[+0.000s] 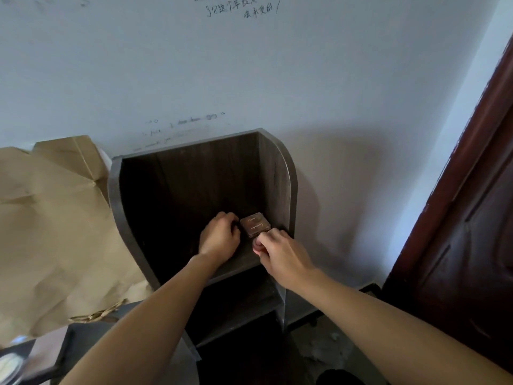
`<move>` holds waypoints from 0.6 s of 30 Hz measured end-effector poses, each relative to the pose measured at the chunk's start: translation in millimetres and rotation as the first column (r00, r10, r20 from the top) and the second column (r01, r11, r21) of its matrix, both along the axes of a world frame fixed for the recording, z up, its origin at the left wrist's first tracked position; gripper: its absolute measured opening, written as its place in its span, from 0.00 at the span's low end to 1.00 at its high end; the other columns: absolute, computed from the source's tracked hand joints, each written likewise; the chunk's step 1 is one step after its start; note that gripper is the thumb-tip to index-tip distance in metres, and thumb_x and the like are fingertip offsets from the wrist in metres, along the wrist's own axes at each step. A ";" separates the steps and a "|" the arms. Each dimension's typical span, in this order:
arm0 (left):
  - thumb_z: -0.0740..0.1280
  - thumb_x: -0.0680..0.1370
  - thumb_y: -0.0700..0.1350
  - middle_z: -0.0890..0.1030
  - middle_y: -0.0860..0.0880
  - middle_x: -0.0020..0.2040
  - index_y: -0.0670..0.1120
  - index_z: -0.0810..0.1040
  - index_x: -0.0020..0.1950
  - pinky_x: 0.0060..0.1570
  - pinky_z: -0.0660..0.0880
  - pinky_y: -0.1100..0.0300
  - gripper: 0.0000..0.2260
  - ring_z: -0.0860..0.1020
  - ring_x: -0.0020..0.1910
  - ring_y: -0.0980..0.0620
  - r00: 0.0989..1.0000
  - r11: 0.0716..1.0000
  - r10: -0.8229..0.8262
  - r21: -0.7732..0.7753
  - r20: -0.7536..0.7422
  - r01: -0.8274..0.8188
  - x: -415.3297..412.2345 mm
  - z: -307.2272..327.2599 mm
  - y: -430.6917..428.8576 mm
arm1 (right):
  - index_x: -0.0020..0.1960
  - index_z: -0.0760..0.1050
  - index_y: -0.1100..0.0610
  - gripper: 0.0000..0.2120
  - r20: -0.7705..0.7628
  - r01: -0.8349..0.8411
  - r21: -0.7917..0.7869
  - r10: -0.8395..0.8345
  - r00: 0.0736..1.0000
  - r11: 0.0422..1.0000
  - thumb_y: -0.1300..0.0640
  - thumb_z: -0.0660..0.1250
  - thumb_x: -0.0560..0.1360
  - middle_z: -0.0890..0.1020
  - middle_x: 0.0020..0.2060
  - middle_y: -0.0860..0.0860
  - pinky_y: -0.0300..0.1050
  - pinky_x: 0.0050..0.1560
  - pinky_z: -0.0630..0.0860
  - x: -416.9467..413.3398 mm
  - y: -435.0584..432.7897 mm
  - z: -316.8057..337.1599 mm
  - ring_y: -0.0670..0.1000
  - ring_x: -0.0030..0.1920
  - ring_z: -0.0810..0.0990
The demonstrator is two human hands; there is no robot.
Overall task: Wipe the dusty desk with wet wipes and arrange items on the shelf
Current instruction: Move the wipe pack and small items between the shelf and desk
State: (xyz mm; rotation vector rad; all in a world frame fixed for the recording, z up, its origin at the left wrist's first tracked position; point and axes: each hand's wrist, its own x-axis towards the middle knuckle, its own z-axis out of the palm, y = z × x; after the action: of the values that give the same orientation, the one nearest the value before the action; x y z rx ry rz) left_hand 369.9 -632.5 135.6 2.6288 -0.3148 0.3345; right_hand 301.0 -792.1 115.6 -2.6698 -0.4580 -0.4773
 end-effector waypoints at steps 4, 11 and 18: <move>0.61 0.78 0.42 0.75 0.47 0.56 0.48 0.77 0.59 0.46 0.74 0.53 0.11 0.76 0.52 0.47 0.998 0.998 -0.055 0.028 -0.042 0.057 11.0 0.4 -7.7 | 0.51 0.72 0.51 0.05 0.046 0.030 0.002 -0.030 0.998 1.000 0.52 0.65 0.76 0.80 0.49 0.48 0.44 0.43 0.78 -0.4 -0.7 1.5 0.49 0.48 0.78; 0.67 0.76 0.52 0.73 0.49 0.57 0.48 0.76 0.61 0.55 0.72 0.53 0.16 0.72 0.57 0.49 0.981 0.980 -0.148 0.115 -0.124 0.162 18.8 -4.2 -22.6 | 0.48 0.72 0.50 0.10 -0.003 0.004 0.078 -0.004 1.000 0.997 0.47 0.67 0.70 0.76 0.45 0.44 0.38 0.40 0.70 -23.4 -28.7 -14.9 0.45 0.45 0.74; 0.76 0.68 0.47 0.69 0.48 0.55 0.49 0.76 0.53 0.48 0.70 0.59 0.16 0.71 0.53 0.48 0.976 0.996 -0.090 -0.021 -0.200 0.088 5.8 -1.9 -33.3 | 0.51 0.77 0.53 0.15 -0.135 0.115 0.128 -0.098 0.986 0.985 0.48 0.70 0.67 0.74 0.43 0.46 0.37 0.41 0.71 -43.9 -65.7 -42.2 0.47 0.39 0.76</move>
State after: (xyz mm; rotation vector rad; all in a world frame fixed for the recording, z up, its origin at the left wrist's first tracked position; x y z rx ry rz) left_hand 375.7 -665.8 133.7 2.5998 -0.3596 0.0402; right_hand 257.1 -857.7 73.3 -2.5828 -0.2366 -0.3508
